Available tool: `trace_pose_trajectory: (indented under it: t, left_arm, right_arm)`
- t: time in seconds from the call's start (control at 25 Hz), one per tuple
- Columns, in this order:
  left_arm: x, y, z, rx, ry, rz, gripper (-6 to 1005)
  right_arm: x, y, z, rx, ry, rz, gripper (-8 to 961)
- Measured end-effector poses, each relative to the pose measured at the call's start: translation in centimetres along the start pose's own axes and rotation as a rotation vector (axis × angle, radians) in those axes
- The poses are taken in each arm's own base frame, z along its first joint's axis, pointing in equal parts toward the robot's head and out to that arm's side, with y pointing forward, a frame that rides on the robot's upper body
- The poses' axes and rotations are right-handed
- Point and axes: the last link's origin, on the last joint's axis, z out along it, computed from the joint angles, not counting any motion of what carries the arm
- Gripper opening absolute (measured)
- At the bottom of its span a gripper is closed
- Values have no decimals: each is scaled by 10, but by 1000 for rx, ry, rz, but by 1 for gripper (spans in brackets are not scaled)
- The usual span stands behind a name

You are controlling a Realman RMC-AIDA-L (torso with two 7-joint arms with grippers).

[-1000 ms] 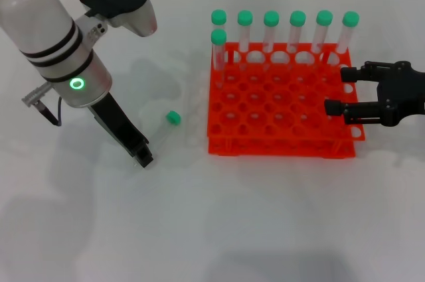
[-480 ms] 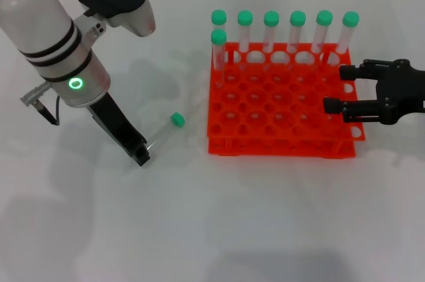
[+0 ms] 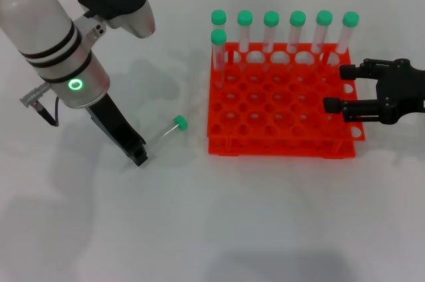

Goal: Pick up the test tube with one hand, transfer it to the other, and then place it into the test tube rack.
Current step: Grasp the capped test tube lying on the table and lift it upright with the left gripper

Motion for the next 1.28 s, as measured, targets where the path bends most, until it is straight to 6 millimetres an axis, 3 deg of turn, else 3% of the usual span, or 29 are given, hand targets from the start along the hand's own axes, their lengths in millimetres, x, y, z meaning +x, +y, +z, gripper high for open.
trace_pose_trajectory:
  t: [0.24, 0.56, 1.0, 1.28]
  left_arm:
    - [1, -2, -3, 8, 20, 8, 193]
    - [12, -11, -21, 36, 126, -7, 194]
    - [-2, -47, -70, 26, 495, -123, 193]
    - [-10, -57, -96, -10, 756, -127, 194]
  right_arm:
    - [1, 0, 0, 1, 0, 0, 799]
    - [1, 0, -3, 6, -11, 0, 799]
    - [-1, -3, -4, 25, -44, 10, 798]
    - [1, -5, -2, 42, -62, 6, 794]
